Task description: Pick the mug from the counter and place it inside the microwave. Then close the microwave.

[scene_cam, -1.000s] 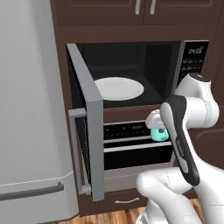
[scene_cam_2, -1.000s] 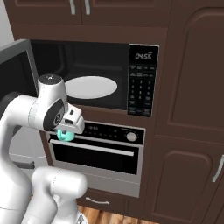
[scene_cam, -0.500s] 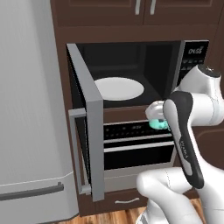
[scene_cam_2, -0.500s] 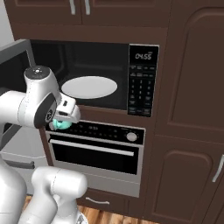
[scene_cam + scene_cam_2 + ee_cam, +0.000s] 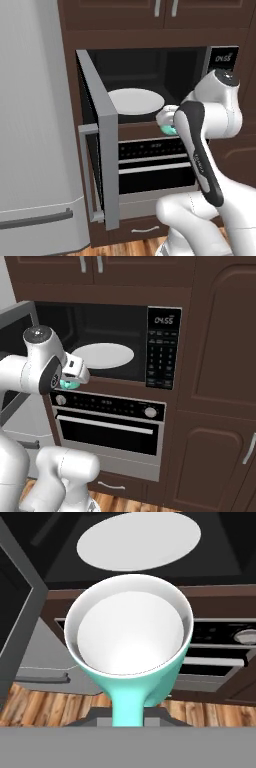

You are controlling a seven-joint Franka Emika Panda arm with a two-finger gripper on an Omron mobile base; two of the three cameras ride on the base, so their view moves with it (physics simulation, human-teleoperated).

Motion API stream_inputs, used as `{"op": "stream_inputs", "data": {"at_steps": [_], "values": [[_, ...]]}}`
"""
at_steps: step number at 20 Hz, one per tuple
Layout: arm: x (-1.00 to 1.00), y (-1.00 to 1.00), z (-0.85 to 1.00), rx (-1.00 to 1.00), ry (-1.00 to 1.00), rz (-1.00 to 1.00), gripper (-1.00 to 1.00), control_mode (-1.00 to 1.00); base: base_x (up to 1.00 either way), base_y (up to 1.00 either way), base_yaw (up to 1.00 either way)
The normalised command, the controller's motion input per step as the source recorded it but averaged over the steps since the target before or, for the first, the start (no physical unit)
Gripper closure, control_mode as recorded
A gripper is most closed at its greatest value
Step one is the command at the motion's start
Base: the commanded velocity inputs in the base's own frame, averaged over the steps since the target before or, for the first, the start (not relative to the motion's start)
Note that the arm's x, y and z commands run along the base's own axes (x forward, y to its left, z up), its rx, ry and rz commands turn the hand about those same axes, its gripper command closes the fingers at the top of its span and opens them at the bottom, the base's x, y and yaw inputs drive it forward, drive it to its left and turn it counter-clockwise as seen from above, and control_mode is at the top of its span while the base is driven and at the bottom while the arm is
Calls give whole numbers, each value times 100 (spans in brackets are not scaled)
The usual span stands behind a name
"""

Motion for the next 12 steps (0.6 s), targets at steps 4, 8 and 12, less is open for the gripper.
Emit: {"op": "stream_inputs", "data": {"at_steps": [4, 8, 12], "values": [[44, 39, 1, 0, -4, 0, 100, -100, 0, 0, 0], [39, 16, 11, 0, -3, 0, 100, -100, 0, 0, 0], [42, 0, 20, 0, 0, 0, 100, -100, 0, 0, 0]]}}
